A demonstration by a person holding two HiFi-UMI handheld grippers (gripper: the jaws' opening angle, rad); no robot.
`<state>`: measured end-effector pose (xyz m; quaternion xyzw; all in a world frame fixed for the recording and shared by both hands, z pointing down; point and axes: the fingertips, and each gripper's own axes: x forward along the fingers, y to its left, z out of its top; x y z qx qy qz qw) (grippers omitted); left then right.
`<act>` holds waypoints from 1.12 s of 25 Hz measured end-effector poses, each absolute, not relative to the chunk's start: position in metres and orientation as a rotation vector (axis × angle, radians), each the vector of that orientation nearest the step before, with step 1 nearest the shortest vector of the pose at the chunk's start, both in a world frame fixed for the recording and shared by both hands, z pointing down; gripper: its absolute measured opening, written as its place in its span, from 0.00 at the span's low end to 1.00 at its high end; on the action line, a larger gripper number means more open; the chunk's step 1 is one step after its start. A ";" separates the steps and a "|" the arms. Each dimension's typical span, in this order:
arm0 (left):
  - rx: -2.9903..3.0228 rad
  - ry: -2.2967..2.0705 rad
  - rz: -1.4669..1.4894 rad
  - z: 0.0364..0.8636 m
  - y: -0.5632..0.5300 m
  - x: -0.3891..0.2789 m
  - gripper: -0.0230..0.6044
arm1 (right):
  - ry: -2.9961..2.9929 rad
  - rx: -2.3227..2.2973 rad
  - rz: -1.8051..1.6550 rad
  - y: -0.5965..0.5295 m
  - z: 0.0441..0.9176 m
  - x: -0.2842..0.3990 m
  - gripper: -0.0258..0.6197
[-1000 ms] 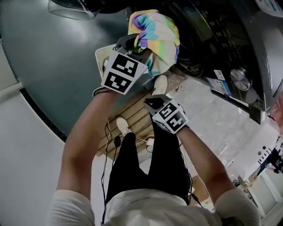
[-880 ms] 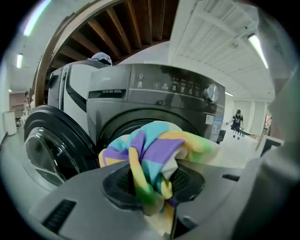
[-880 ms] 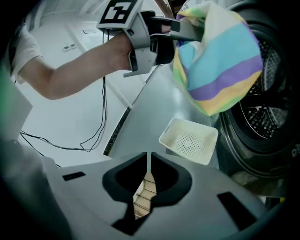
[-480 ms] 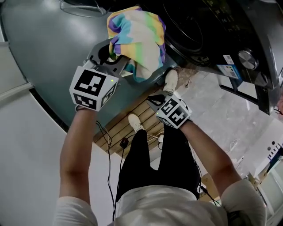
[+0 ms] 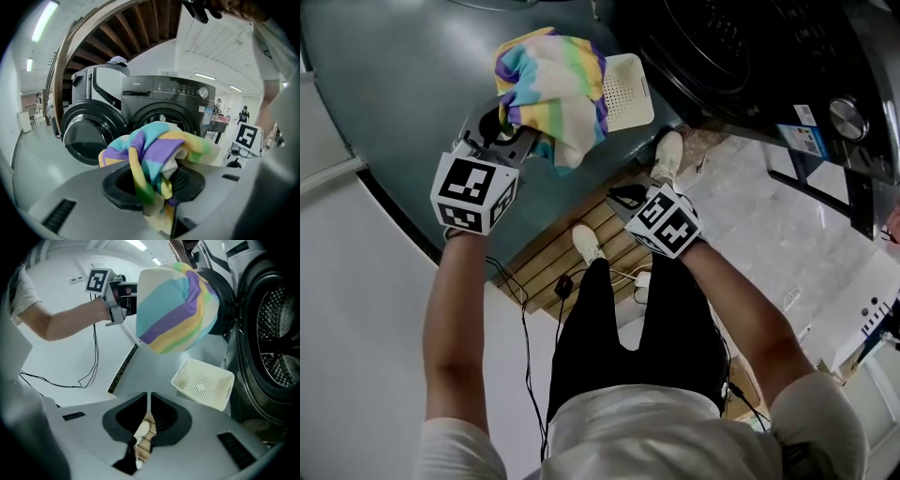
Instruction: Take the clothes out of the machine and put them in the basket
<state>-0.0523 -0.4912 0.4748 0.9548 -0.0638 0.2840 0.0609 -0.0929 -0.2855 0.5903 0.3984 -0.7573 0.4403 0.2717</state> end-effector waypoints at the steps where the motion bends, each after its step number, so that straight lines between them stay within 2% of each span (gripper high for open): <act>1: 2.880 -0.196 0.872 0.482 -0.491 -0.055 0.23 | -2.038 1.071 1.190 -0.285 0.592 -0.093 0.09; 28: 2.413 -0.165 1.232 0.794 -0.489 0.008 0.28 | -2.057 1.048 1.280 -0.301 0.638 -0.004 0.09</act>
